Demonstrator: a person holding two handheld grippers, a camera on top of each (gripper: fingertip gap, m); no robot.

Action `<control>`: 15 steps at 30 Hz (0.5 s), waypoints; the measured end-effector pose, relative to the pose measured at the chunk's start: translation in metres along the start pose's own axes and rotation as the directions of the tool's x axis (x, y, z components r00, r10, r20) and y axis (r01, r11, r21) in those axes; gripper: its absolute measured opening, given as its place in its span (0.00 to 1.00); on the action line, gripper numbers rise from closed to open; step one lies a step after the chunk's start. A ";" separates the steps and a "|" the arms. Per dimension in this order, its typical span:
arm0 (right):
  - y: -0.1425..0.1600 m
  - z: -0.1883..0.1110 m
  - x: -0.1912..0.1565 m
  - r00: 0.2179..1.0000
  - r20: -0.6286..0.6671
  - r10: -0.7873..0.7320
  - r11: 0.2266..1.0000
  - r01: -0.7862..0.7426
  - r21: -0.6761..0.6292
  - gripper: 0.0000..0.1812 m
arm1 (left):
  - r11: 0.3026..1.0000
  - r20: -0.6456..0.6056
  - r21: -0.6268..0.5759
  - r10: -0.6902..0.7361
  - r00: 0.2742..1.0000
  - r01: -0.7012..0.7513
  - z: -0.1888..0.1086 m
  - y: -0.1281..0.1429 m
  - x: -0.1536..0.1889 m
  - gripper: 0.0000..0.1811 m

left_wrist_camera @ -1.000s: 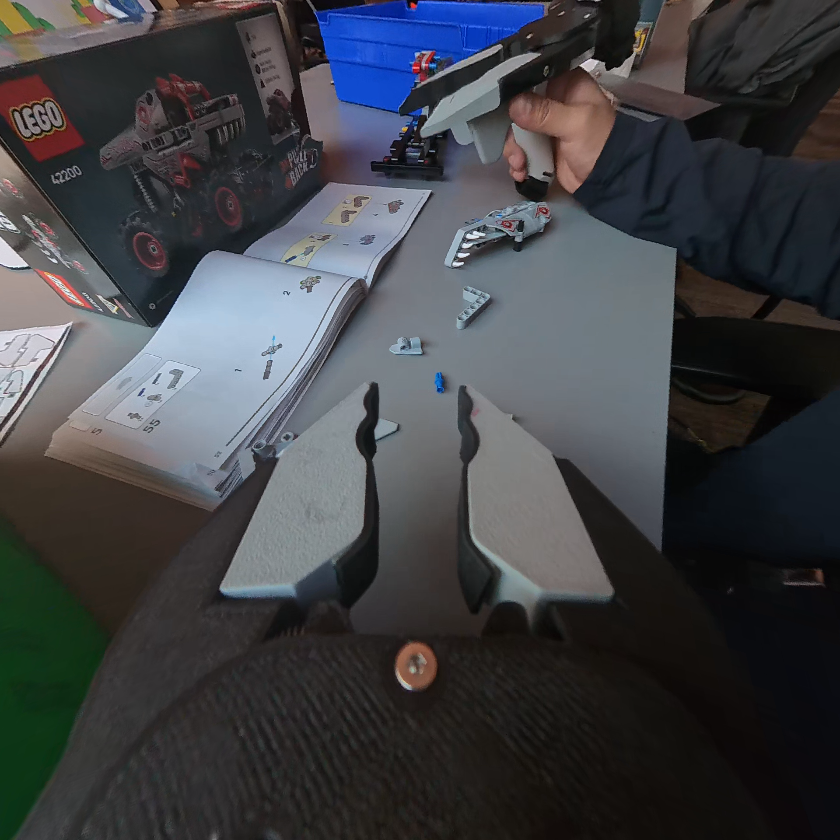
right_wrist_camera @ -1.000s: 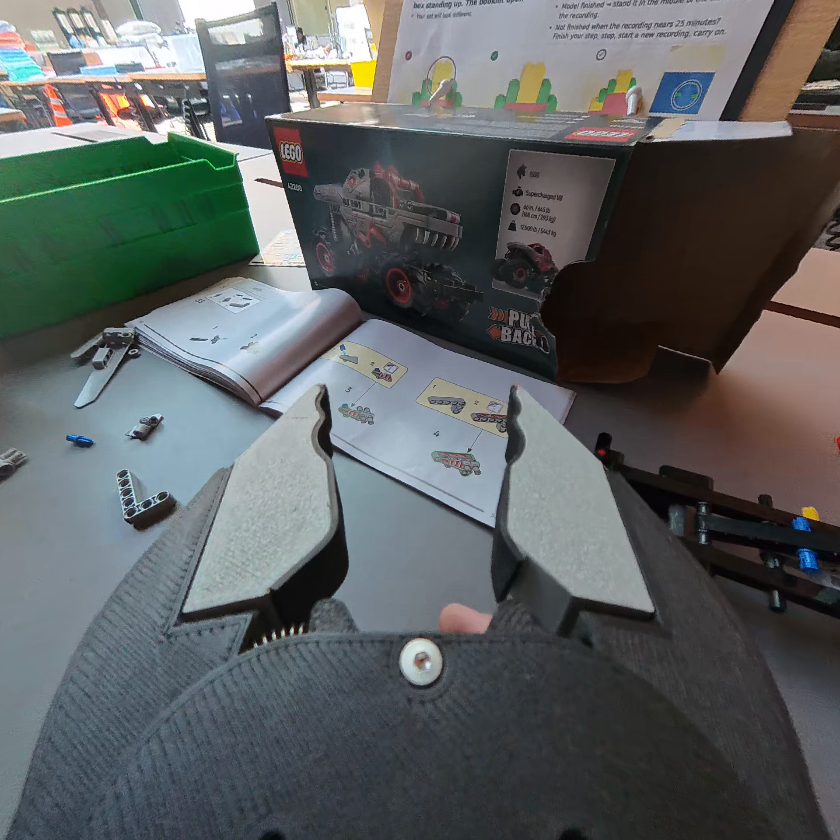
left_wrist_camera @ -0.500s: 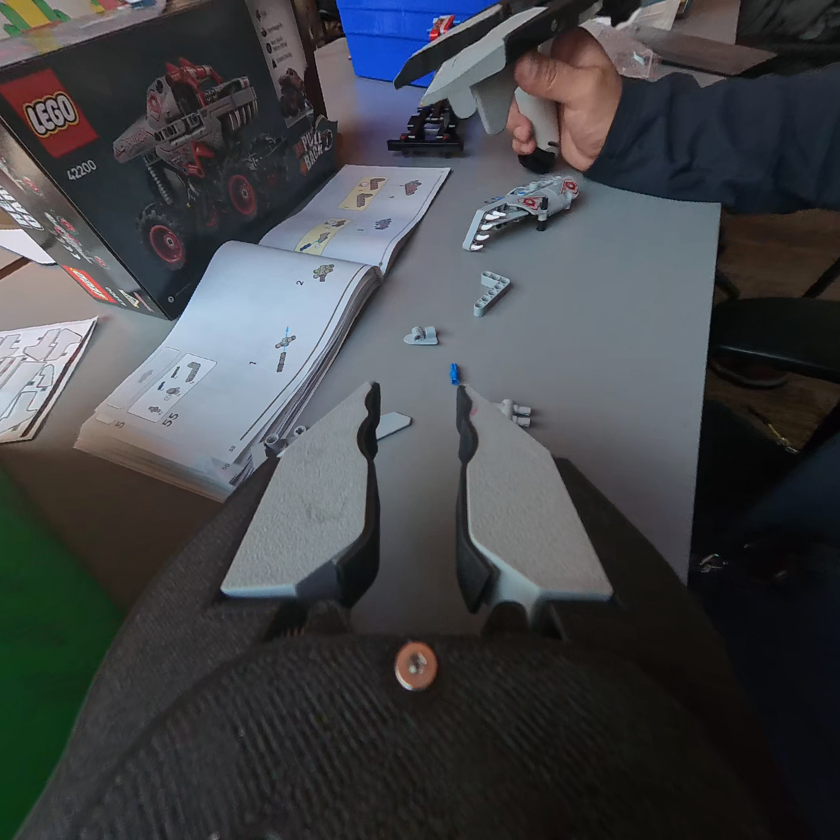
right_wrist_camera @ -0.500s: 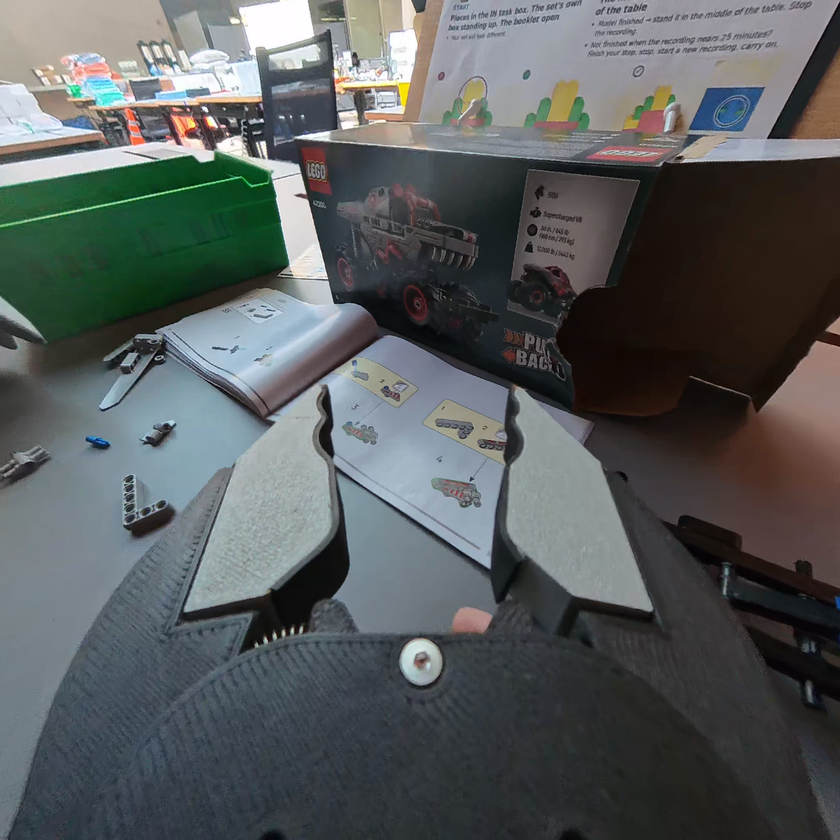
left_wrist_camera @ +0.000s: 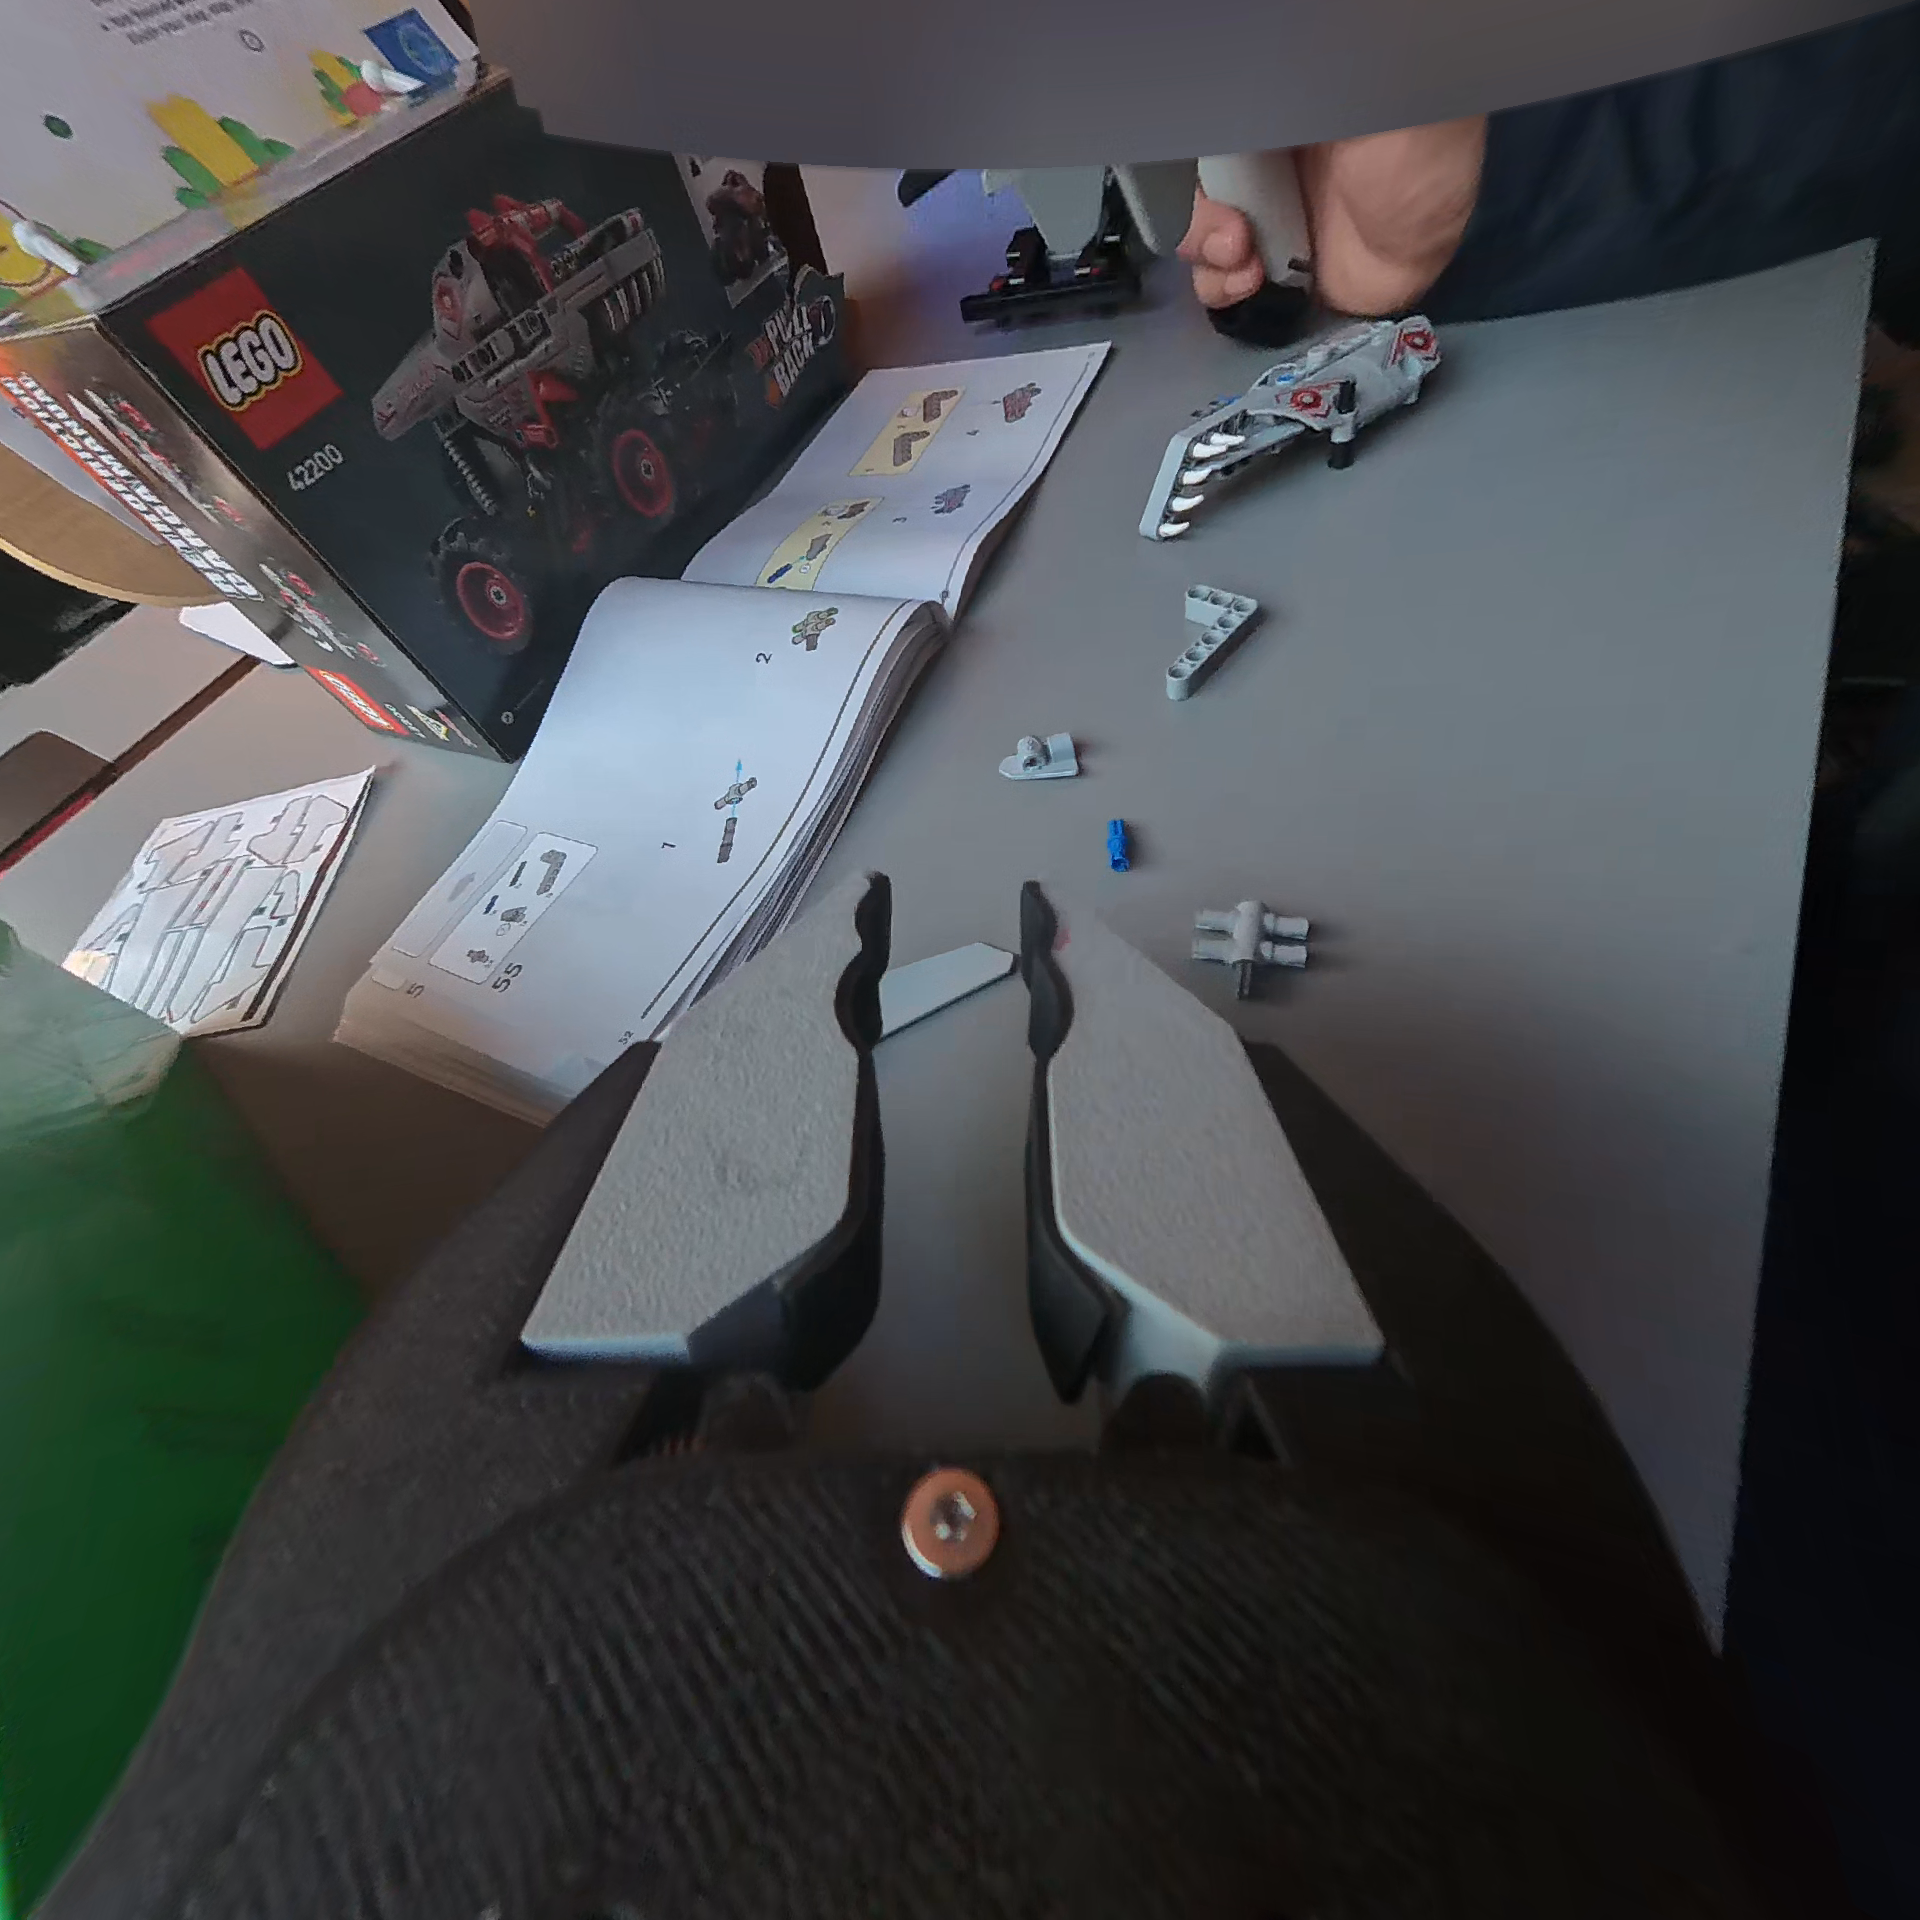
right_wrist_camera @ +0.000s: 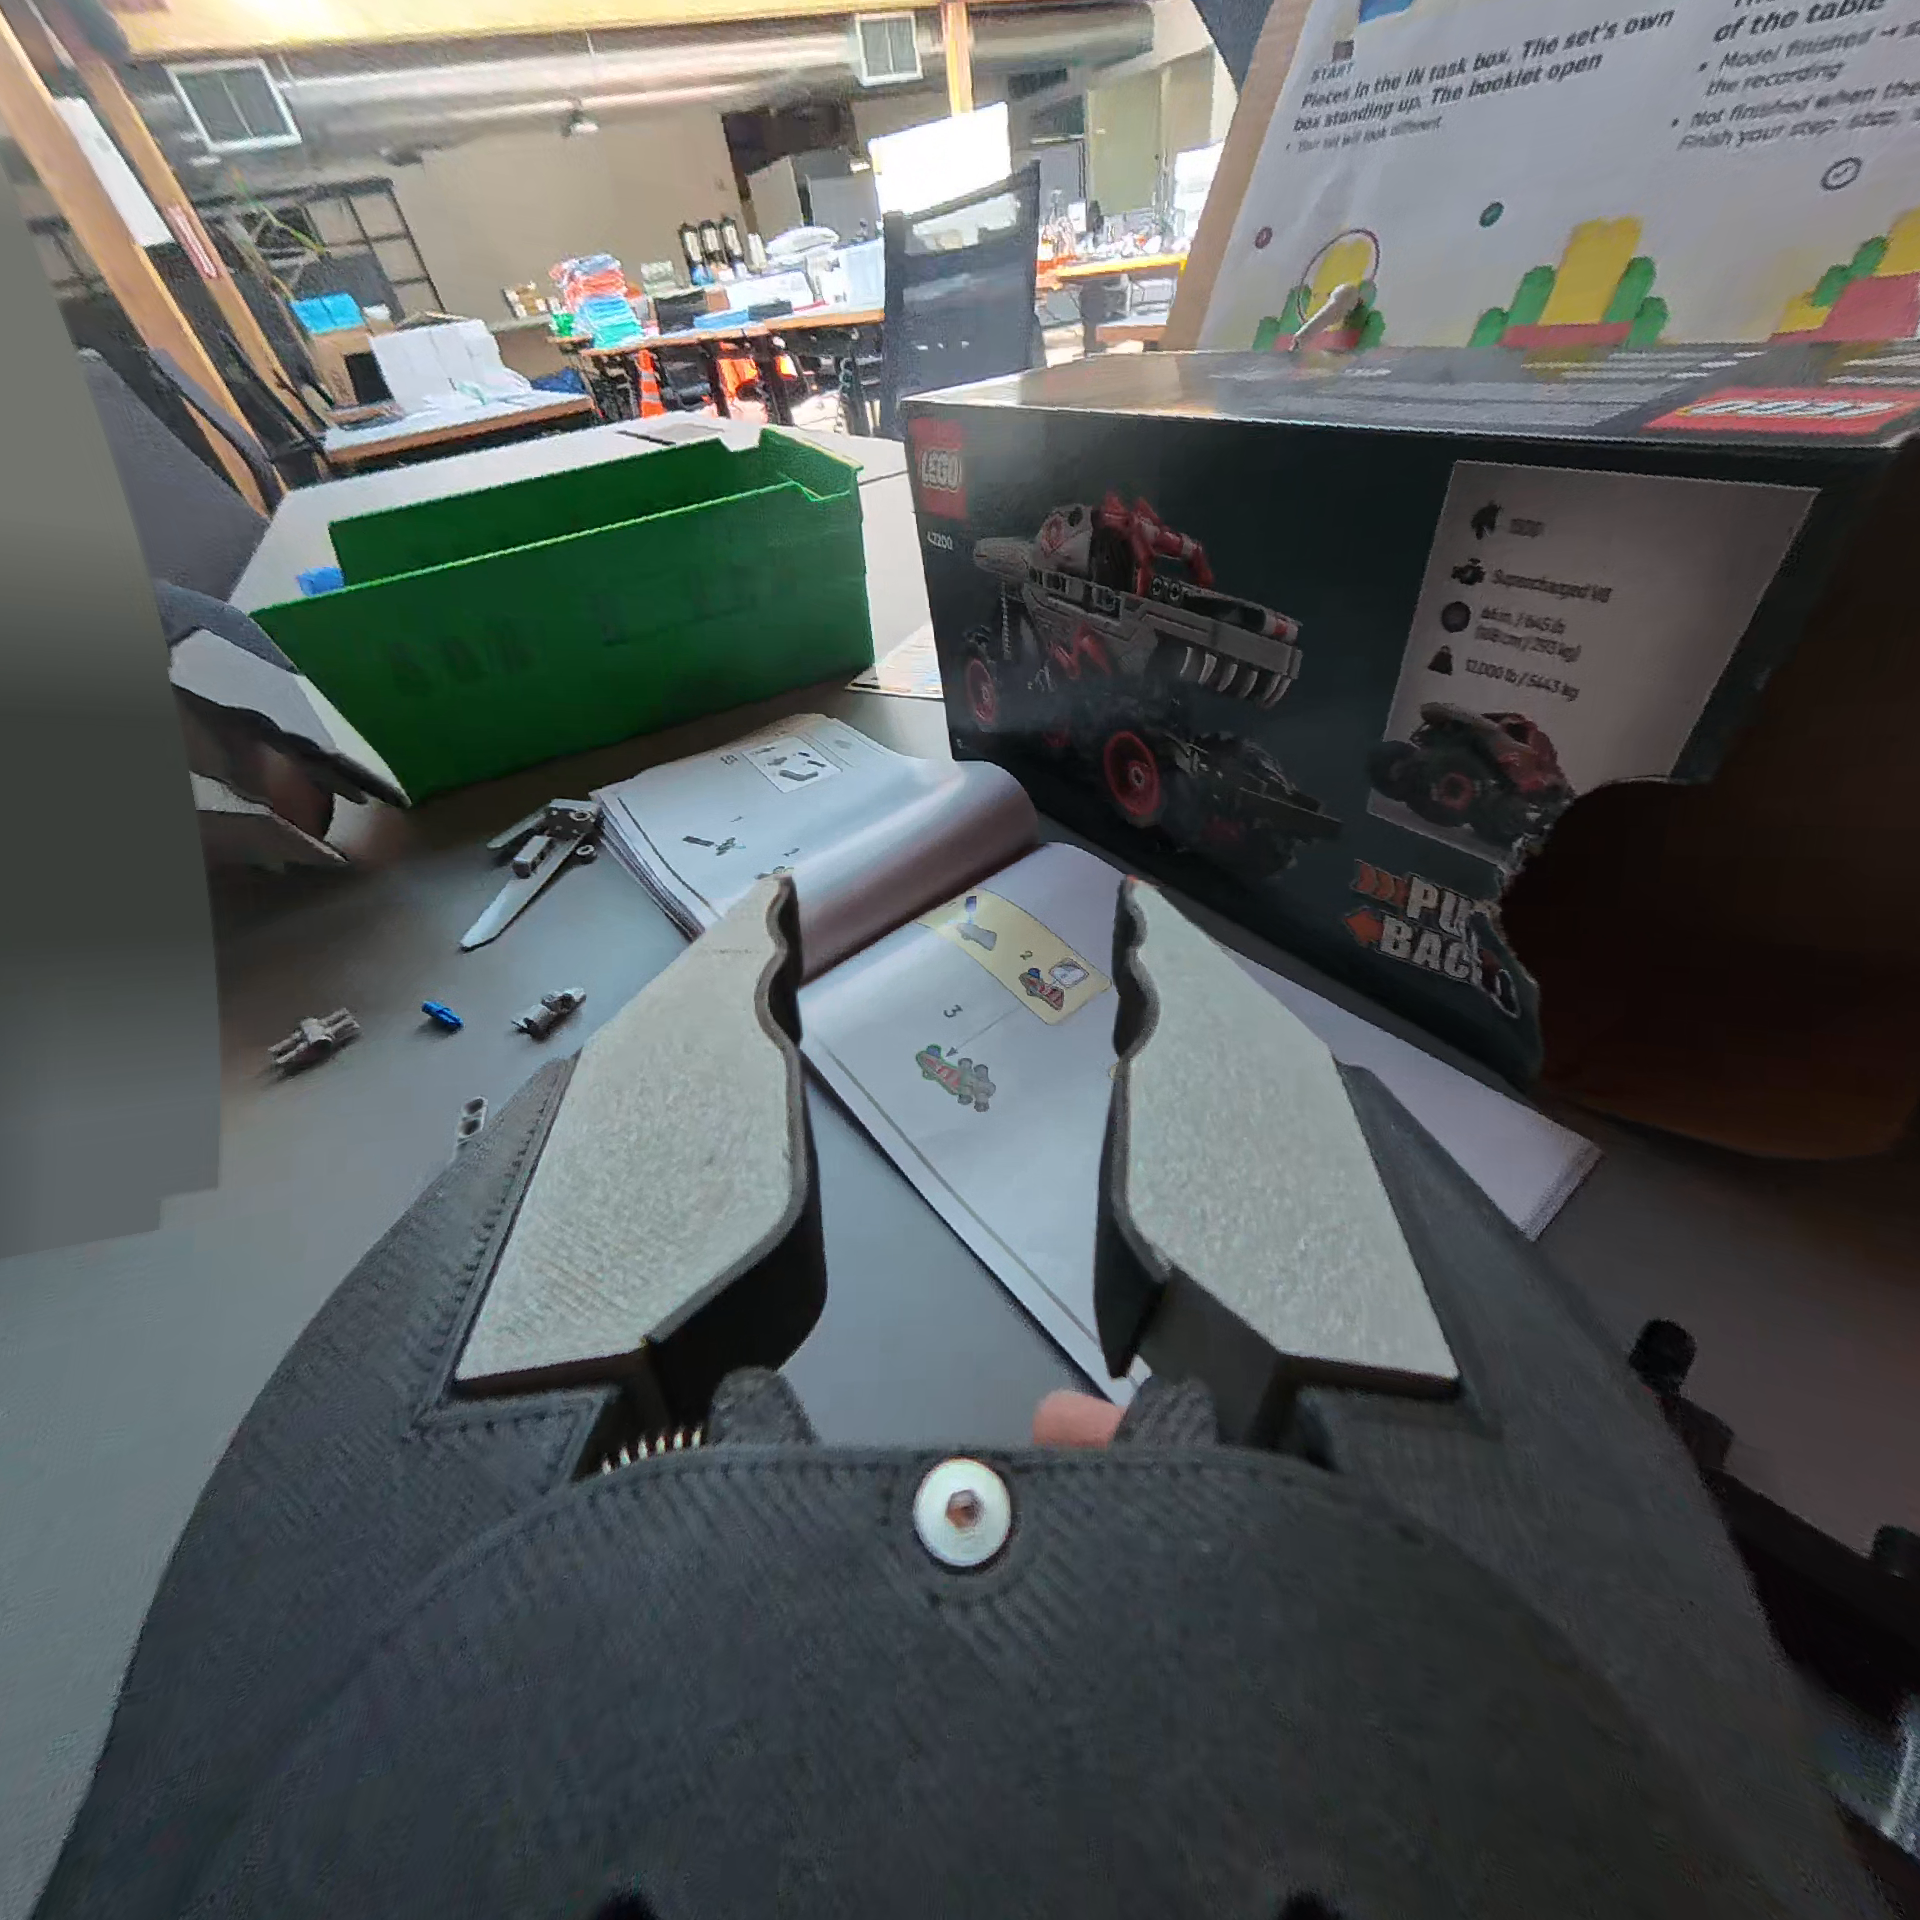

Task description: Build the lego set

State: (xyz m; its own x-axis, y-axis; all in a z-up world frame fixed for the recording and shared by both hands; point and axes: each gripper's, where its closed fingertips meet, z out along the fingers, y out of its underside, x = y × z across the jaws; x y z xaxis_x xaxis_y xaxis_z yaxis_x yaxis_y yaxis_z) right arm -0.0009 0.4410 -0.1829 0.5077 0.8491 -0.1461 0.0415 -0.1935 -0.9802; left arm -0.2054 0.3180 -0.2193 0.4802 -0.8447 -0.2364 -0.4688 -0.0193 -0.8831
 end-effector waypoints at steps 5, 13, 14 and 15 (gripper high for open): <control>0.001 0.001 -0.002 1.000 0.017 0.004 1.000 -0.004 -0.007 0.32 | 0.999 0.019 -0.013 0.032 0.999 -0.032 0.002 0.001 0.000 0.12; 0.010 0.005 -0.019 0.993 0.030 -0.112 0.991 0.114 -0.076 0.32 | 0.992 0.040 -0.019 0.129 0.991 -0.129 0.002 0.001 0.008 0.12; 0.010 0.004 -0.020 0.991 0.022 -0.129 0.988 0.131 -0.081 0.32 | 0.990 0.042 -0.014 0.140 0.989 -0.140 0.001 0.000 0.009 0.12; 0.011 0.003 -0.021 0.990 0.016 -0.142 0.986 0.143 -0.084 0.32 | 0.989 0.043 -0.009 0.149 0.988 -0.149 0.001 0.000 0.010 0.12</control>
State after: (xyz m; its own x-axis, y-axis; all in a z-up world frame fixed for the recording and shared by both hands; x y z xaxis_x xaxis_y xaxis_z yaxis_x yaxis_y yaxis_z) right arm -0.0133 0.4225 -0.1906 0.4830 0.8756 -0.0070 0.1856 -0.1102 -0.9764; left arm -0.1997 0.3101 -0.2216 0.4365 -0.8142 -0.3827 -0.5417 0.1018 -0.8344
